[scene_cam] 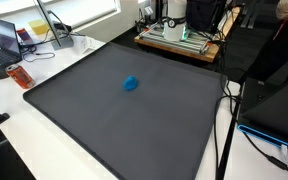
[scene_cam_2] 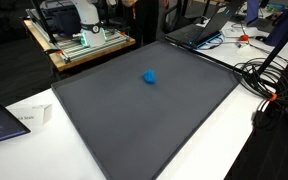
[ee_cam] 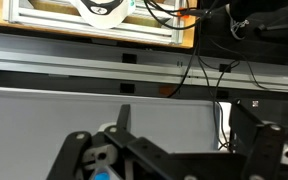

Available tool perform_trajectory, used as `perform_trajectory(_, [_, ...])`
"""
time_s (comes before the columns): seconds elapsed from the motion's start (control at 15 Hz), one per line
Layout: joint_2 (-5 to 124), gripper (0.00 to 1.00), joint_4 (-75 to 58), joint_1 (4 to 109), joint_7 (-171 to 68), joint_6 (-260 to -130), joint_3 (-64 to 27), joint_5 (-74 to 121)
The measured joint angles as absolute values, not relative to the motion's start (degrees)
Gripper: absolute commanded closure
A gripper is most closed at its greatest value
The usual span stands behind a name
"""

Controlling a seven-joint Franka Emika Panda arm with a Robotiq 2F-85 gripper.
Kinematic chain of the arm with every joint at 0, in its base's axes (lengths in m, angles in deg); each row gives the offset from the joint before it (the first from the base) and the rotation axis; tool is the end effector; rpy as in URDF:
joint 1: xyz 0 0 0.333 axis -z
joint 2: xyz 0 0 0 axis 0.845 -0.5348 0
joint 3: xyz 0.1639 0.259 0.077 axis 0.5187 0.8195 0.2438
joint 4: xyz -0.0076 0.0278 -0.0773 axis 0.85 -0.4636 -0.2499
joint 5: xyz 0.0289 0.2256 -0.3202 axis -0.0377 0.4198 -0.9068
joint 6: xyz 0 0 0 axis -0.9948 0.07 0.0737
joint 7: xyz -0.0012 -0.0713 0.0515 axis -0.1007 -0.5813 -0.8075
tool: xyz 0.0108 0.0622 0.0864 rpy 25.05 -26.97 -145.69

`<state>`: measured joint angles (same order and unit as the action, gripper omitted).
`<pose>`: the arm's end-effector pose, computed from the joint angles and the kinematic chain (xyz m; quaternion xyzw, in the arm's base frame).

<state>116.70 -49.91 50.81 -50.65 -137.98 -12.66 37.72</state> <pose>0.2919 0.0749 0.5621 -0.9857 -0.0483 0.1448 0.0714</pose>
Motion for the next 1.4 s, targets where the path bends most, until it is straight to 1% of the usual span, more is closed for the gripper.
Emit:
perform_trajectory(0.27, [116.6,0.0,-49.91,51.23,-50.63,-138.29,-12.41,37.72])
perform_trajectory(0.4, [115.52,0.0,-49.94,51.78,-50.64,-141.67,-11.88,37.74])
perform_trajectory(0.93, [102.82,0.0,-52.07,54.64,-52.66,-166.71,-10.68,37.66])
perform_trajectory(1.4, [91.25,0.0,-55.55,55.6,-55.05,-183.65,-10.6,35.31])
